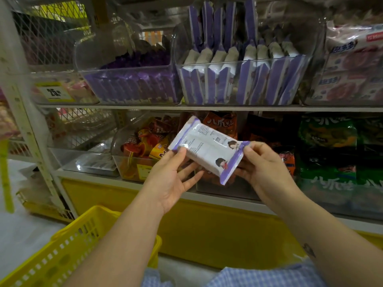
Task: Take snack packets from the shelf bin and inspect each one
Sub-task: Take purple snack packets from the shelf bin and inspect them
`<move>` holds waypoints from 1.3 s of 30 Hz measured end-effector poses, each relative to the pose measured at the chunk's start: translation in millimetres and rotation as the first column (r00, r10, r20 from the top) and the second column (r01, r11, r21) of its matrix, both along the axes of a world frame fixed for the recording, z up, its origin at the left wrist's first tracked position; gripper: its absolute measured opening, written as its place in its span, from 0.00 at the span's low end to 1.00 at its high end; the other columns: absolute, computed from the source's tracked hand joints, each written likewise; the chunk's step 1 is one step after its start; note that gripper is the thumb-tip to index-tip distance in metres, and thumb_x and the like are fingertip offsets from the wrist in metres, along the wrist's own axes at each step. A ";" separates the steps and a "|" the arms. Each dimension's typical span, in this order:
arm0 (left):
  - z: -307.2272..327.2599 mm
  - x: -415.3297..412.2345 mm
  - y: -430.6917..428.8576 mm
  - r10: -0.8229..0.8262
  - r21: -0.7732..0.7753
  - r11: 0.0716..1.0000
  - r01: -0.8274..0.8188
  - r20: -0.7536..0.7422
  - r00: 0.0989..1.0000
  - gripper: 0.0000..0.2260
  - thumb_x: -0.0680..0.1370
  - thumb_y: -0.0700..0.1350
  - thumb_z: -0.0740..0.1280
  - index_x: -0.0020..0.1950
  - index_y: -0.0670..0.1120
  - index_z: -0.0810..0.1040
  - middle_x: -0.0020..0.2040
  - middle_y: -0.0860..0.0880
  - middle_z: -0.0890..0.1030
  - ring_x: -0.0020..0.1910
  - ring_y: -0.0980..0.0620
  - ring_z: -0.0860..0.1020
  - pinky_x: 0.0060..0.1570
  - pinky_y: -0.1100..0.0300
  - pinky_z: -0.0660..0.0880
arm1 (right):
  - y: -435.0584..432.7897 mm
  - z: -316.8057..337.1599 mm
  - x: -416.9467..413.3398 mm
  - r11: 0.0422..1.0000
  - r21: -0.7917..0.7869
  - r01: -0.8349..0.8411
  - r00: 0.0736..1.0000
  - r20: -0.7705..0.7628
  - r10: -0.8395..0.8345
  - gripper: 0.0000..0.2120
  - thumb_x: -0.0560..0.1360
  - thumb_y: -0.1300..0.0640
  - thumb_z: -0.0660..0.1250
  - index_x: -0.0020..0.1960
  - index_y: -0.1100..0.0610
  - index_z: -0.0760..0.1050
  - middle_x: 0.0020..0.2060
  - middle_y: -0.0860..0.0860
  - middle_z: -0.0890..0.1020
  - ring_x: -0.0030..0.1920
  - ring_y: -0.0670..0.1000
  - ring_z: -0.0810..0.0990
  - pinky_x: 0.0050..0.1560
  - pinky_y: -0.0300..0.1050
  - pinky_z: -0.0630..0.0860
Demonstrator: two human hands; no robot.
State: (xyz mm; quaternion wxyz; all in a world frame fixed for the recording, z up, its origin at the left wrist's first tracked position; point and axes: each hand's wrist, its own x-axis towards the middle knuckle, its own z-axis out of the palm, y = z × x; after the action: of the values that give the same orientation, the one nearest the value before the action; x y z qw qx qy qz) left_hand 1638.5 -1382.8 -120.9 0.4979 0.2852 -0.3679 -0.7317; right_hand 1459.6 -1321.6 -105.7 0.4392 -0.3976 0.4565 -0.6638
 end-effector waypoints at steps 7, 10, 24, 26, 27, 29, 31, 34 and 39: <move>0.8 -0.4 0.5 -0.135 0.031 0.990 0.135 0.001 0.991 0.23 0.71 0.53 0.68 0.64 0.47 0.76 0.55 0.42 0.84 0.54 0.42 0.83 0.43 0.43 0.81 | 9.6 -1.8 9.6 0.971 -0.207 -0.124 0.846 -0.534 -0.006 0.11 0.81 0.57 0.59 0.42 0.43 0.71 0.42 0.49 0.83 0.42 0.46 0.83 0.36 0.38 0.77; 1.6 1.7 1.1 -0.123 -0.026 0.992 0.123 -0.014 0.992 0.21 0.72 0.48 0.68 0.65 0.44 0.76 0.55 0.42 0.83 0.55 0.42 0.82 0.44 0.45 0.81 | 13.9 0.2 9.7 0.953 -0.184 -0.241 0.842 -0.528 0.111 0.11 0.81 0.58 0.60 0.43 0.46 0.72 0.42 0.46 0.83 0.41 0.43 0.83 0.38 0.37 0.77; -3.1 -16.2 5.5 0.007 -0.179 0.984 0.001 0.043 0.999 0.32 0.76 0.28 0.63 0.73 0.55 0.64 0.64 0.38 0.77 0.59 0.37 0.80 0.48 0.43 0.81 | 13.0 -2.9 13.3 0.966 -0.219 -0.134 0.843 -0.537 -0.004 0.04 0.76 0.55 0.67 0.51 0.50 0.75 0.49 0.43 0.84 0.49 0.45 0.84 0.49 0.51 0.82; -2.1 -16.6 5.7 0.020 -0.177 0.984 -0.015 0.030 0.999 0.31 0.76 0.28 0.64 0.72 0.55 0.65 0.63 0.38 0.78 0.57 0.38 0.81 0.49 0.42 0.81 | 11.9 -3.9 12.8 0.966 -0.223 -0.132 0.839 -0.544 -0.012 0.04 0.77 0.56 0.66 0.51 0.50 0.76 0.48 0.43 0.84 0.49 0.45 0.83 0.50 0.51 0.82; -2.0 -16.1 5.6 0.023 -0.172 0.985 -0.019 0.020 1.000 0.30 0.76 0.28 0.64 0.72 0.55 0.65 0.63 0.38 0.78 0.56 0.38 0.81 0.49 0.41 0.80 | 11.4 -4.6 12.7 0.965 -0.225 -0.132 0.842 -0.539 -0.011 0.04 0.78 0.56 0.65 0.52 0.50 0.76 0.48 0.44 0.84 0.50 0.45 0.83 0.51 0.51 0.82; -1.8 -14.6 5.9 0.024 -0.167 0.986 -0.025 -0.004 1.000 0.29 0.76 0.29 0.63 0.70 0.55 0.66 0.61 0.38 0.80 0.55 0.38 0.82 0.51 0.39 0.80 | 10.2 -5.8 12.7 0.965 -0.226 -0.131 0.856 -0.517 -0.005 0.05 0.78 0.58 0.64 0.52 0.50 0.76 0.49 0.44 0.84 0.50 0.46 0.83 0.51 0.50 0.82; -1.3 -13.5 6.6 0.030 -0.175 0.984 -0.034 -0.028 0.999 0.29 0.76 0.30 0.64 0.70 0.56 0.66 0.59 0.39 0.81 0.54 0.39 0.82 0.50 0.40 0.80 | 9.1 -6.7 12.2 0.964 -0.228 -0.135 0.878 -0.479 0.010 0.05 0.79 0.59 0.63 0.52 0.51 0.75 0.49 0.44 0.84 0.51 0.46 0.83 0.51 0.47 0.82; -1.7 -13.6 5.9 0.054 -0.189 0.980 -0.065 -0.064 0.996 0.31 0.77 0.31 0.63 0.73 0.58 0.62 0.54 0.42 0.84 0.53 0.41 0.83 0.48 0.41 0.81 | 8.3 -6.9 11.1 0.961 -0.236 -0.143 0.900 -0.435 0.027 0.06 0.80 0.61 0.61 0.53 0.53 0.75 0.49 0.48 0.84 0.52 0.49 0.83 0.49 0.46 0.82; 0.5 -14.3 6.8 0.084 -0.194 0.975 -0.105 -0.112 0.990 0.22 0.80 0.38 0.60 0.72 0.52 0.66 0.49 0.44 0.85 0.52 0.41 0.83 0.47 0.42 0.81 | 9.6 -6.5 10.8 0.947 -0.273 -0.168 0.905 -0.424 0.038 0.06 0.80 0.61 0.60 0.53 0.53 0.75 0.48 0.44 0.84 0.52 0.45 0.83 0.46 0.37 0.80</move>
State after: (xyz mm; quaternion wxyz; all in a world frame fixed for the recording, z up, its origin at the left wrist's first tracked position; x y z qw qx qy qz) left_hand 1624.1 -1376.0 -120.4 0.5766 0.2129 -0.3994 -0.6802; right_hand 1470.4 -1312.0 -112.1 0.3013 -0.6152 0.4100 -0.6022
